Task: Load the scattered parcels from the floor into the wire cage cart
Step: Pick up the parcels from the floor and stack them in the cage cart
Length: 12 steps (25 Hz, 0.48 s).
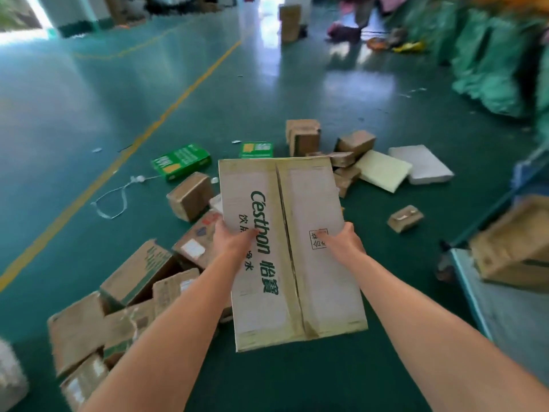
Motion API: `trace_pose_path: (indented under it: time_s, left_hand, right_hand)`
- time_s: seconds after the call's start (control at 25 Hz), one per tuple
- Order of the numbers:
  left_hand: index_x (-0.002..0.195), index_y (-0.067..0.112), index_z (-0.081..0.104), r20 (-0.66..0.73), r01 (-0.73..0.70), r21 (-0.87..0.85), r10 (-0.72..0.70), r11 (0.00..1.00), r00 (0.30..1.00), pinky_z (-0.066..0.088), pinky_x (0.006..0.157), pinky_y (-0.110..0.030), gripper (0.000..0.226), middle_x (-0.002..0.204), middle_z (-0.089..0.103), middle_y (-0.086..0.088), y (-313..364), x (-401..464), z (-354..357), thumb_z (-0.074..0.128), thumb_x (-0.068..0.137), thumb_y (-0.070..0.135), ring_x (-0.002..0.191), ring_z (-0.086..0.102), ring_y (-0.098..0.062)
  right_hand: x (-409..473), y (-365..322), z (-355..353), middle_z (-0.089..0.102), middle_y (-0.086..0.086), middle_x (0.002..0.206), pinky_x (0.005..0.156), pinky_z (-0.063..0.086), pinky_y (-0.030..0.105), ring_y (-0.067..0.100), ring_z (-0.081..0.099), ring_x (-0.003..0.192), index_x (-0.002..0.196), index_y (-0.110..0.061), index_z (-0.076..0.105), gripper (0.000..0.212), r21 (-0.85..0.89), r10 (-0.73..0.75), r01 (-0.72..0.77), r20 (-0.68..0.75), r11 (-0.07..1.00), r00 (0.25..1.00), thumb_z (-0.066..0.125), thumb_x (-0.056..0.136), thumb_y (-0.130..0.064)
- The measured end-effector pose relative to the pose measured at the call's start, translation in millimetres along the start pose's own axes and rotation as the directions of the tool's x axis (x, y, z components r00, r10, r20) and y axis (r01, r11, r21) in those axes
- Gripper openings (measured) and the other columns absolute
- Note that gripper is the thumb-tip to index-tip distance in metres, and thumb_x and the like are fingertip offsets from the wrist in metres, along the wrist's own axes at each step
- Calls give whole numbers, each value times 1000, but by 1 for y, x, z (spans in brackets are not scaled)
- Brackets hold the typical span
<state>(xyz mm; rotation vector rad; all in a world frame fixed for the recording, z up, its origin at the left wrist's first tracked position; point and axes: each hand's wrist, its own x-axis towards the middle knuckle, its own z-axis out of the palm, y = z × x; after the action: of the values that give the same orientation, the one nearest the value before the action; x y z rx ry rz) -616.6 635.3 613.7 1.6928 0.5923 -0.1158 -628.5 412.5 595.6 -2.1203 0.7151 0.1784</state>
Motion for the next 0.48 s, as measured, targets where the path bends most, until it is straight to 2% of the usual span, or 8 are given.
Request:
trace_pose_path:
  time_s: [0.08, 0.2, 0.36, 0.48]
  left_hand:
    - [113, 20, 44, 103, -42, 41, 37, 998, 994, 55, 63, -36, 49, 106, 64, -4, 10, -6, 34, 78, 77, 16, 82, 66, -22]
    - [112, 19, 43, 243, -100, 105, 72, 989, 967, 52, 54, -32, 48, 105, 63, -5, 19, -24, 88, 77, 79, 16, 74, 64, -18]
    - [110, 19, 42, 372, -165, 184, 87, 969, 924, 56, 59, -36, 48, 105, 64, -6, 18, -59, 162, 77, 78, 15, 80, 67, -23]
    - [110, 17, 43, 471, -210, 188, 100, 959, 876, 50, 53, -29, 49, 104, 63, -6, 16, -98, 225, 78, 76, 12, 78, 64, -21]
  right_hand:
    - [-1, 21, -29, 57, 8, 124, 90, 50, 43, 29, 59, 106, 123, -12, 39, 58, 61, 53, -48, -83, 997, 995, 66, 85, -47]
    - [-4, 60, -72, 57, 6, 125, 90, 50, 40, 28, 59, 108, 122, -13, 40, 57, 156, 147, -118, -186, 981, 972, 66, 84, -46]
    - [-12, 118, -127, 58, 6, 125, 81, 46, 32, 27, 59, 106, 120, -12, 43, 53, 272, 254, -177, -280, 946, 926, 67, 84, -43]
    - [-23, 166, -177, 56, 9, 129, 81, 42, 30, 29, 58, 111, 126, -9, 41, 56, 340, 335, -215, -347, 915, 876, 67, 86, -39]
